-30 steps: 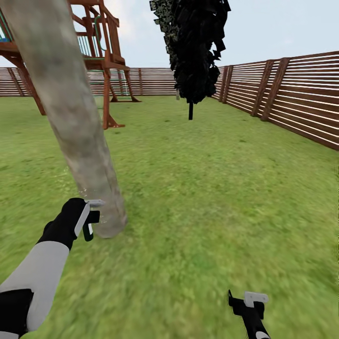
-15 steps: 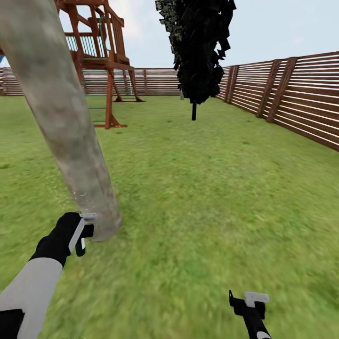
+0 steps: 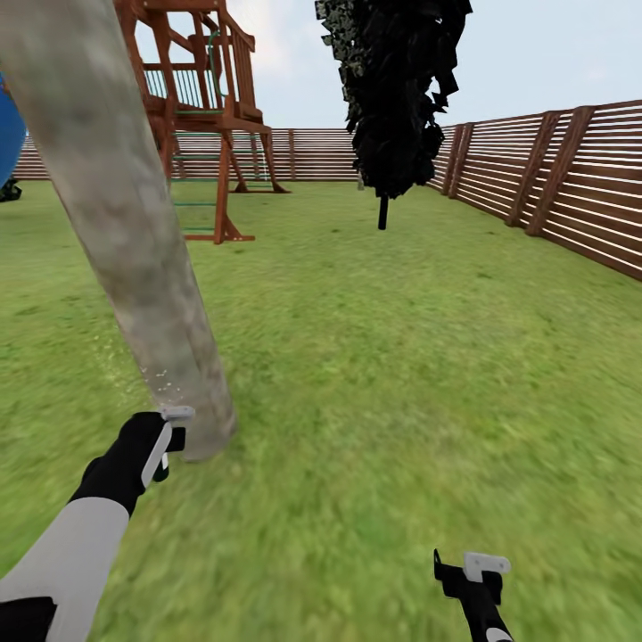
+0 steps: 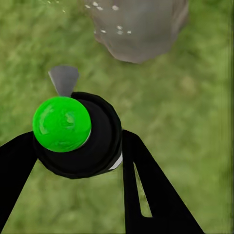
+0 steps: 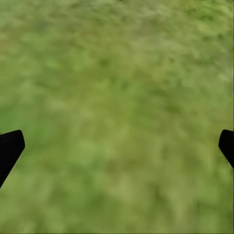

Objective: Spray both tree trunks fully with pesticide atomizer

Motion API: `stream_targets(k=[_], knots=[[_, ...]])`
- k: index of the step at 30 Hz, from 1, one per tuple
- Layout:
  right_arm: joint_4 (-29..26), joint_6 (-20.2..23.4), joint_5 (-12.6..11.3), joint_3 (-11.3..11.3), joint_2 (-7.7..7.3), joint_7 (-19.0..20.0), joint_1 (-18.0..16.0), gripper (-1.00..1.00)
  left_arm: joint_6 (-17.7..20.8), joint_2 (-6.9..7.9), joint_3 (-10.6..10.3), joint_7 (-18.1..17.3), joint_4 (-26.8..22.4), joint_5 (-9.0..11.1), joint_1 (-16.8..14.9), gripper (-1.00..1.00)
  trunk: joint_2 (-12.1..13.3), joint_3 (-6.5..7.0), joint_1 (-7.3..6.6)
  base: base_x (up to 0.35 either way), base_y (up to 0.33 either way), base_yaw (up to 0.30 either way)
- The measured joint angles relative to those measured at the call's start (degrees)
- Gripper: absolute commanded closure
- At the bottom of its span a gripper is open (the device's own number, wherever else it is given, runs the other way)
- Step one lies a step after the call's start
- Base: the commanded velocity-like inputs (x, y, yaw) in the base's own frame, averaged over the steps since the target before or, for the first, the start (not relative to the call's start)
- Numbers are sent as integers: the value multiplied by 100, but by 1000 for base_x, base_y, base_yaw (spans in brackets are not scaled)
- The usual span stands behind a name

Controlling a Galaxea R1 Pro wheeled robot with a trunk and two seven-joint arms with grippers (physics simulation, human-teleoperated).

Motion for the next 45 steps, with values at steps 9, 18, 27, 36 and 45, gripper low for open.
stream_targets(k=[9,18,27,36,45], knots=[[1,-1,-3,0,0,-1,-1,-100,-5,1,-1,0,10,1,1,100,0,0,2,67,-262,19],[1,0,0,0,5,0,-1,-100,-88,44,63,6,14,-8,1,100,0,0,0,174,-230,214],[-3,0,-1,1,-1,0,-1,-100,-234,36,99,-8,-13,73,1,100,2,0,6,125,-182,108],[5,2,0,-1,-10,1,0,-100,-153,238,770,-74,-341,77,-57,100,0,0,3,-27,-12,137],[5,0,-3,0,-18,0,0,-100,-137,159,689,-56,-354,28,-97,100,0,0,1,126,-95,69]])
